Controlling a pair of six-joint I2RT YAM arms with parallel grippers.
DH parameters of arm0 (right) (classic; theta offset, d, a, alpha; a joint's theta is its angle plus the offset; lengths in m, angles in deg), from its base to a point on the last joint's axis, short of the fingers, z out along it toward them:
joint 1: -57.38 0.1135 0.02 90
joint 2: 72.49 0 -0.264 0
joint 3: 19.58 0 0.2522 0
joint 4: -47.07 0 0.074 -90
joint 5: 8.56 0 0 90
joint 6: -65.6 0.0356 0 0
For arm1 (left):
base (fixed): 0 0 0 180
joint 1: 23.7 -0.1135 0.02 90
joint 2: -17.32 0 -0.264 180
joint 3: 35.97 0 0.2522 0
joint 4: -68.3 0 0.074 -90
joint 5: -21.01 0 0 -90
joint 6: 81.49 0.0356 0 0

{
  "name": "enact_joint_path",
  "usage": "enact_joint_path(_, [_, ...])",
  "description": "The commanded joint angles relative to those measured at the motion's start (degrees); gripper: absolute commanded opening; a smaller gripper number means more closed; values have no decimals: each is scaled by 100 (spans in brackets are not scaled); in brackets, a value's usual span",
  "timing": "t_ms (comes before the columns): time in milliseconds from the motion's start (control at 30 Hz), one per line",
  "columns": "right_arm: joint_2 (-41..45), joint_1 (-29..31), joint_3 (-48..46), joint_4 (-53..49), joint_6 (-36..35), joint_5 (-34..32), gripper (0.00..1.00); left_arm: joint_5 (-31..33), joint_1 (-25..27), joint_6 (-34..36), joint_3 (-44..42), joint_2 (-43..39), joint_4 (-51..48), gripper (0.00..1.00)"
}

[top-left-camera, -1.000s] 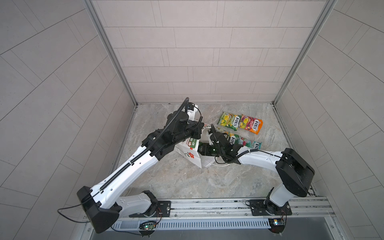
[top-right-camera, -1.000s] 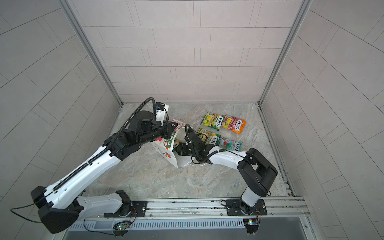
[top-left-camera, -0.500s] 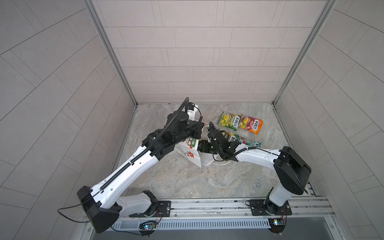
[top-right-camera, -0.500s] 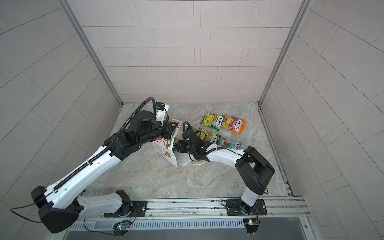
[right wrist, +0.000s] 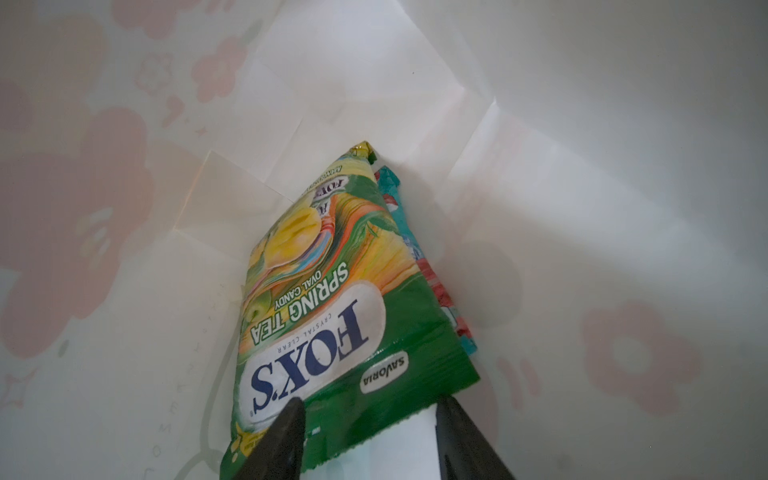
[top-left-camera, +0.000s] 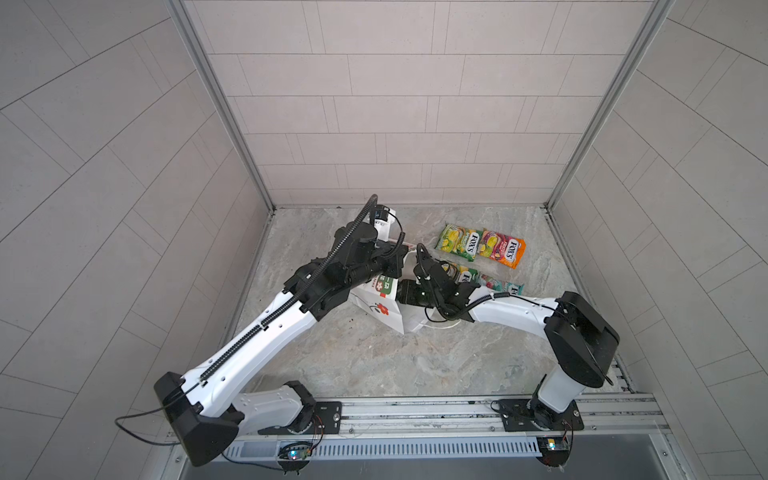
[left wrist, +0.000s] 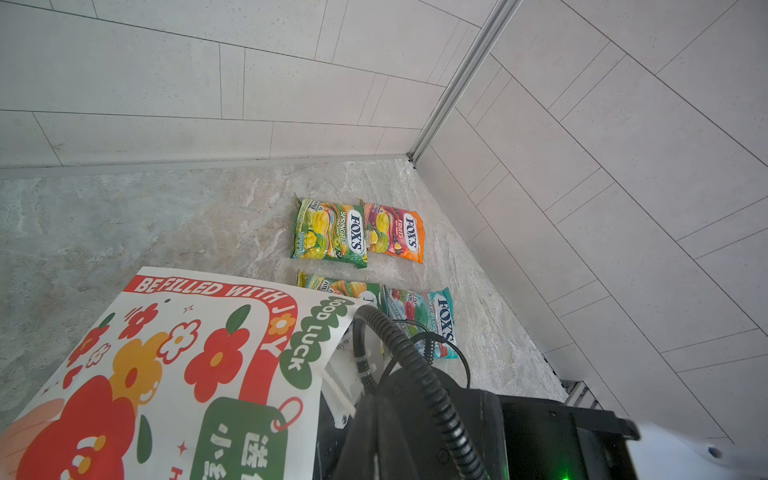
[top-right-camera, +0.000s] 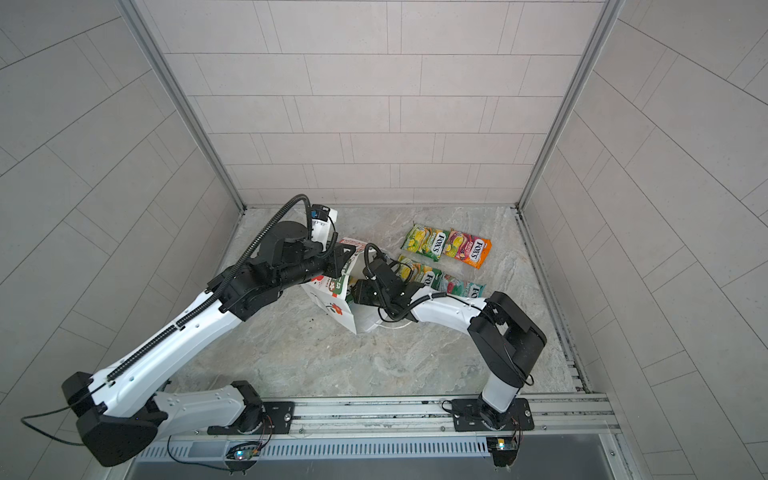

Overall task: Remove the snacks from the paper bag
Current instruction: 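Reach down and grasp the green Spring Tea packet with the right gripper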

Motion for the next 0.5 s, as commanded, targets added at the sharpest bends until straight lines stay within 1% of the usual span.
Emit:
enact_joint_path(0, [-78,7,100,-167,112,-161,53,-109,20,-37,-13,-70,296,0])
enact_joint_path(200, [-103,8,126,-185,128,-221,53,-94,20,-40,-18,-73,304,0])
enact_joint_path(267, [-136,8,154,-183,120,-225,47,-106,19,-40,-23,-71,300,0])
enact_joint_path(400, [-203,12,245,-227,152,-295,43,-125,21,-43,-8,-68,313,0])
enact_joint_path(467, [-244,8,317,-338,164,-369,43,-121,21,-43,-5,-65,309,0])
